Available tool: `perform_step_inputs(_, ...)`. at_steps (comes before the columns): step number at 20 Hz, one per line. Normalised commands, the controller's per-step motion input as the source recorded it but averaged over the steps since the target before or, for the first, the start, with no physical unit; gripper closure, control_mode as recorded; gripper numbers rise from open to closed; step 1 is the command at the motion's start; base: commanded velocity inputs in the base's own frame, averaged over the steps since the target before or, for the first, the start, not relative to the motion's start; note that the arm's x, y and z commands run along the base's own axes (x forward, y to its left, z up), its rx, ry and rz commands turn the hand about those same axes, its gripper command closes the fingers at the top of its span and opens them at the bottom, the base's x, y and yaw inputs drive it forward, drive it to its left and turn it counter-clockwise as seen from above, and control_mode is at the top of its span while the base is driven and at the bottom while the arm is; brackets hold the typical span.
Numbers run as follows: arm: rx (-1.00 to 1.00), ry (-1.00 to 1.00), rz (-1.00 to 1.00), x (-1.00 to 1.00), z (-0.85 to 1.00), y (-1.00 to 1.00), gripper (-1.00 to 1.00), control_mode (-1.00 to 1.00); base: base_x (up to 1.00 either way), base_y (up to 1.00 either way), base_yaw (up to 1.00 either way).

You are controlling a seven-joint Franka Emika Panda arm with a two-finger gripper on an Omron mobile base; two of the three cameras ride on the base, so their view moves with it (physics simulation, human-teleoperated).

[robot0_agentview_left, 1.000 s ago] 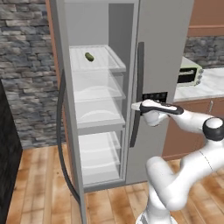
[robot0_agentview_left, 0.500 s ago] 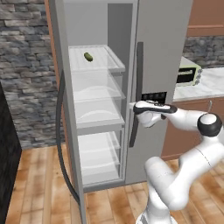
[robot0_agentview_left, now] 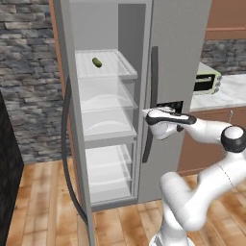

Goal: There's a chicken drumstick in the fridge that needs to be moved to the freezer for freezing. Pick up the chicken drumstick from the fridge, place it on any shelf in the freezer, and close the fridge and freezer doors when done.

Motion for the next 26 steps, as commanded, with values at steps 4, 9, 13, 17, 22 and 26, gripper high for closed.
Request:
perform_step_inputs(4,0.02,-0.19,0.00,-0.25,0.41,-0.23,-1.00,-1.00,0.00,0.00,0.00)
perform_step_inputs(9,0.00,-0.06,0.00,0.18,0.16,0.00,-1.00,-1.00,0.00,0.00,0.00)
perform_step_inputs(13,0.00,-0.09,0.00,-0.21,0.30,-0.04,-1.00,-1.00,0.00,0.00,0.00)
perform_step_inputs(17,0.00,-0.19,0.00,-0.81,0.63,0.00,-1.00,-1.00,0.00,0.00,0.00)
perform_step_inputs(22,0.00,-0.13,0.00,-0.79,0.64,0.05,-1.00,-1.00,0.00,0.00,0.00)
perform_step_inputs(26,0.00,0.03,0.00,-0.76,0.67,0.00,-1.00,-1.00,0.00,0.00,0.00)
